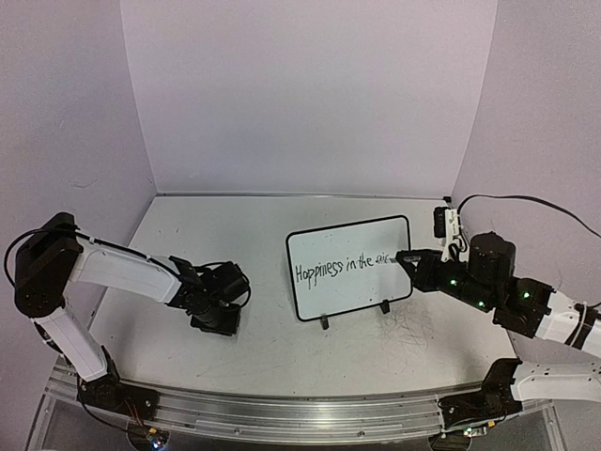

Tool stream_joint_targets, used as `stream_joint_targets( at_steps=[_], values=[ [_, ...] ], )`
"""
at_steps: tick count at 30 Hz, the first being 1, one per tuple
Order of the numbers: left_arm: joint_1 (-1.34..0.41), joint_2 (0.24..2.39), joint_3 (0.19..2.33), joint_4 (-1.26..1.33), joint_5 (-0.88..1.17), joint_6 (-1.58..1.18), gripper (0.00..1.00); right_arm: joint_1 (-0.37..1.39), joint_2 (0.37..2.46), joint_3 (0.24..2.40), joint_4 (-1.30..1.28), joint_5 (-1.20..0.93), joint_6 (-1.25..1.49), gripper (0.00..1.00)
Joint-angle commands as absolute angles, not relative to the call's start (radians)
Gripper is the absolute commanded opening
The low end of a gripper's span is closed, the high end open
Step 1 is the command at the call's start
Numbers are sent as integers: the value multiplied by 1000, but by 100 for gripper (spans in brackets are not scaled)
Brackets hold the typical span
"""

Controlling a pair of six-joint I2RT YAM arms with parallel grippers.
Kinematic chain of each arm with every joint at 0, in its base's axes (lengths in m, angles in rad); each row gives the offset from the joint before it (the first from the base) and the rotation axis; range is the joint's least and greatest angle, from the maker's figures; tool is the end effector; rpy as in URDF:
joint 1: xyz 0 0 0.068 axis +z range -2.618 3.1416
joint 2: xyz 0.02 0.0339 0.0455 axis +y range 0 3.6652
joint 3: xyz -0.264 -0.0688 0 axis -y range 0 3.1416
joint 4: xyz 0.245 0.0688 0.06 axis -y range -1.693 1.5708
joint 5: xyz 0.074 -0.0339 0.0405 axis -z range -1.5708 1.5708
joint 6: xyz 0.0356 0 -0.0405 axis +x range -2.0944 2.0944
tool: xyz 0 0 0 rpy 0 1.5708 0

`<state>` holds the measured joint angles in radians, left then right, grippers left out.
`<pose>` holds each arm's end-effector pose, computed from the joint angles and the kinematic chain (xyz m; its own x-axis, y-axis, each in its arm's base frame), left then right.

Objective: Write a sentence on the whiteboard
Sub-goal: Pick up the pen cap from the center of the board, then insert the whiteboard marker without the cap into the pen cap.

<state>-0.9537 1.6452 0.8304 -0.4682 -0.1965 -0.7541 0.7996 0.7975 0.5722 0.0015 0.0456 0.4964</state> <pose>0.1690 -0.2262 0.1352 -0.9301 0.1505 -0.3351 0.1798 0.9820 -0.0579 0.1368 0.1384 0.2819 -0.4624 0.2068 -0.8622 -0.5290 0.7161 0.4555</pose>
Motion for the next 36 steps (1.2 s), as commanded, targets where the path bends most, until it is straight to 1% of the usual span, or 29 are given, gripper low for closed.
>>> stream_joint_targets(
  at_steps=[1, 5, 9, 15, 18, 22, 24, 26, 29, 32, 36],
  values=[
    [-964, 1686, 838, -439, -188, -738, 22, 812, 795, 539, 63, 54, 517, 0],
    [-963, 1619, 832, -446, -210, -715, 13, 812, 798, 532, 66, 64, 520, 0],
    [-963, 1527, 843, -472, -222, -677, 8, 812, 793, 533, 76, 64, 528, 0],
    [-968, 1370, 875, -490, -190, -621, 5, 813, 794, 545, 116, 14, 556, 0],
    [-1021, 1269, 878, -442, -161, -546, 3, 813, 820, 567, 153, -78, 550, 0],
    [-1128, 1192, 866, -384, -120, -449, 2, 814, 907, 628, 215, -286, 505, 0],
    [-1181, 1195, 859, -360, -108, -411, 1, 822, 977, 668, 240, -416, 492, 0],
    [-1233, 1215, 853, -334, -104, -369, 1, 852, 1057, 714, 247, -477, 479, 0],
    [-1294, 1238, 839, -277, -118, -312, 0, 931, 1173, 777, 247, -521, 457, 0],
    [-1326, 1235, 809, -213, -120, -254, 0, 974, 1256, 814, 244, -528, 463, 0],
    [-1356, 1207, 757, -139, -120, -196, 0, 1004, 1306, 805, 277, -527, 483, 0]
  ],
)
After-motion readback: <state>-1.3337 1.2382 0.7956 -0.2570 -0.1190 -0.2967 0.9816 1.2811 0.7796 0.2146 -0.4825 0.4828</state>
